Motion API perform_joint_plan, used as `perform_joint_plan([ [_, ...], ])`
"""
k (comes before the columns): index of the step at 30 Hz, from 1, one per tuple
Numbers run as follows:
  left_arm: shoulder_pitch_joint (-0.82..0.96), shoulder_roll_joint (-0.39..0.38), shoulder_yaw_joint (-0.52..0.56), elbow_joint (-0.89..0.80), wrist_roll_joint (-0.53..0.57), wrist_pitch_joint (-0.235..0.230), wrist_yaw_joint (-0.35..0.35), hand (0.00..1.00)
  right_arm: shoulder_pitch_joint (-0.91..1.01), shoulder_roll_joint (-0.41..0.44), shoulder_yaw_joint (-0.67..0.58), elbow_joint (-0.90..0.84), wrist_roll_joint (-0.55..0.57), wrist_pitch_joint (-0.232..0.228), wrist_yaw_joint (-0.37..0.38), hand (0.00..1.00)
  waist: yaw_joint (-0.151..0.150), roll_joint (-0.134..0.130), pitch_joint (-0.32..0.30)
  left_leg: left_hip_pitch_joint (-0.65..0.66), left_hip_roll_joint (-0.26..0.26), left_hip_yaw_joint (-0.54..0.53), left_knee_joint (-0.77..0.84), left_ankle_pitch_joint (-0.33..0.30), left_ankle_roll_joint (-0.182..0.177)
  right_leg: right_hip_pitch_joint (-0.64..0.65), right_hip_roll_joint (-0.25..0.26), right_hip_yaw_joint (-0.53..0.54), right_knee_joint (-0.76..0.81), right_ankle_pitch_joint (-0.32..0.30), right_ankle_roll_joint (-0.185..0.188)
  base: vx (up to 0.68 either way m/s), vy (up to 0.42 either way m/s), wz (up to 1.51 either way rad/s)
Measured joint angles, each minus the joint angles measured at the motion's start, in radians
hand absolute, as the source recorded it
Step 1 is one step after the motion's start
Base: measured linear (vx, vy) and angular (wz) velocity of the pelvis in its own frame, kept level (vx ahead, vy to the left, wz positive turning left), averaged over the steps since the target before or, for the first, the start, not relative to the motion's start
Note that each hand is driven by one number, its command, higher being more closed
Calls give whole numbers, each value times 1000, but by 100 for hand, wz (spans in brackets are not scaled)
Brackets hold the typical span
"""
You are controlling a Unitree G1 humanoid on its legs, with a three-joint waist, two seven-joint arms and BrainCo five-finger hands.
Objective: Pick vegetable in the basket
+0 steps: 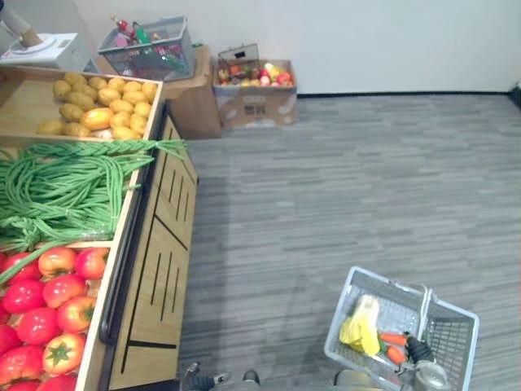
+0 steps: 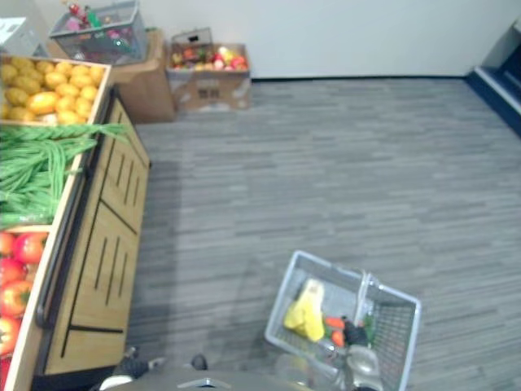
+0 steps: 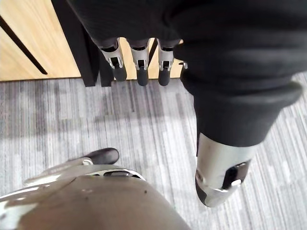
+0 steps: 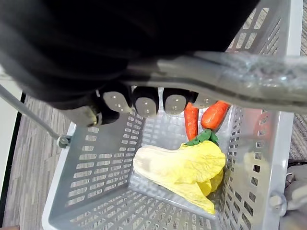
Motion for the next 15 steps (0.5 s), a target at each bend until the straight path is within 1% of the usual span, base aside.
perform_joint_plan([
  [1,1,2,3,0,-15,-2,-6,0,0,1,7,0,0,0,0,100,4,-13,-9,-2,-2,0,-3,3,4,-5,-2,0,1,0,0,0,0,0],
  [3,2,-1,20,2,-18,-5,-13,0,1,1,8,1,0,1,0,100,6,-12,-10,-5,-8,-2,-18,10,14,-6,-5,-3,-13,0,0,0,0,0],
  [4,5,-4,30,2,-45,-8,-16,0,3,1,8,1,-1,1,0,100,11,-19,-17,-6,-8,0,-24,13,15,-1,-7,-5,-36,0,0,-3,-14,-4],
  [8,8,-10,49,32,-96,-10,-17,0,17,0,7,2,-1,2,0,100,15,-13,-29,-4,-19,3,-56,32,14,30,-9,-35,-121,0,0,17,-19,-2],
  [11,10,-11,52,42,-132,-10,-19,0,19,0,5,17,-1,4,0,100,15,-12,-33,0,-14,0,-59,36,9,54,2,-51,-161,1,0,42,-41,4],
  [15,8,-13,61,60,-137,-11,-25,0,27,1,6,21,-1,11,0,100,11,-12,-37,11,-9,-1,-61,37,7,87,11,-68,-207,3,5,24,-32,3],
])
